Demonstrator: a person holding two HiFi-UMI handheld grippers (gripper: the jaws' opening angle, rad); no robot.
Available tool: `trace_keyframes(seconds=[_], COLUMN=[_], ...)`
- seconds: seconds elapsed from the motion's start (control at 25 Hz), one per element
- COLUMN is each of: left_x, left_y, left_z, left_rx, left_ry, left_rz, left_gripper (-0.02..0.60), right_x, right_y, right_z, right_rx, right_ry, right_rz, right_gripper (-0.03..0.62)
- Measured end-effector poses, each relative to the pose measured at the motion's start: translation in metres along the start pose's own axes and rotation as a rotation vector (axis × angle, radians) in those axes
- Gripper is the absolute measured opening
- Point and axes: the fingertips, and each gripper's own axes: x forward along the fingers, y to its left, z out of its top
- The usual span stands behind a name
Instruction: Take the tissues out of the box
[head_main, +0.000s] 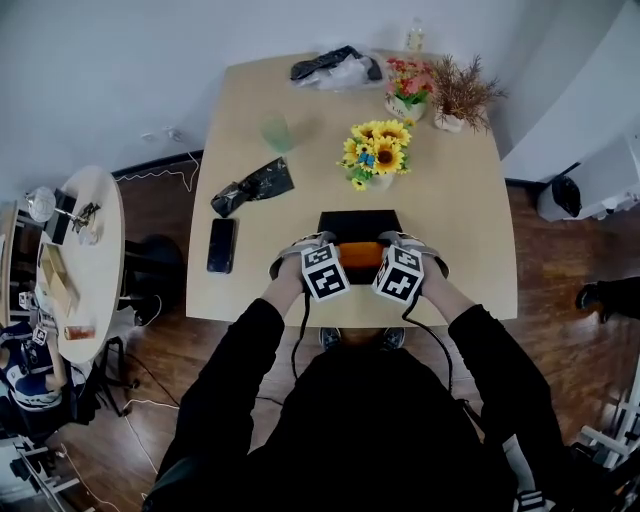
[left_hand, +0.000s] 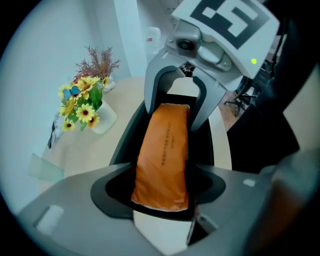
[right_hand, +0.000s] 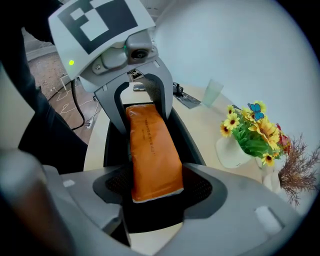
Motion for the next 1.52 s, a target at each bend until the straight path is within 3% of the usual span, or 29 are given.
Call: trace_keyframes(seconds=[0.16, 0.52, 0.76, 0.92, 1.52], left_x=[-0.022, -0.125, -0.153, -0.152, -0.132], left_y=[0.002, -0.008, -0.021, -0.02, -0.029], left_z=[0.003, 0.056, 0.071, 0.067, 0.105], left_rx=[0.025, 0.122, 0.138, 0.163, 0.269], left_ry=[-0.065, -0.168, -0.213, -0.187, -0.223], left_rz=[0.066, 0.28, 0.316, 0.337, 0.284], left_gripper=[0.279, 0.281, 0.282, 0.282, 0.282], right_x=[-0.026, -0.133, -0.166, -0.162, -0.174], right_y=[-0.001, -0.004, 0.005, 0.005, 0.001], right_z=[0.012, 0.041, 0.046, 0.047, 0.005], right_rx=[-0.025, -0.116, -0.138, -0.135, -0.03], right_ry=[-0.063, -0.172, -0.192, -0.201, -0.149], right_rz=[-0.076, -0.22, -0.272, -0.299, -0.359], right_gripper=[0.293, 0.295, 0.295, 0.295, 0.296])
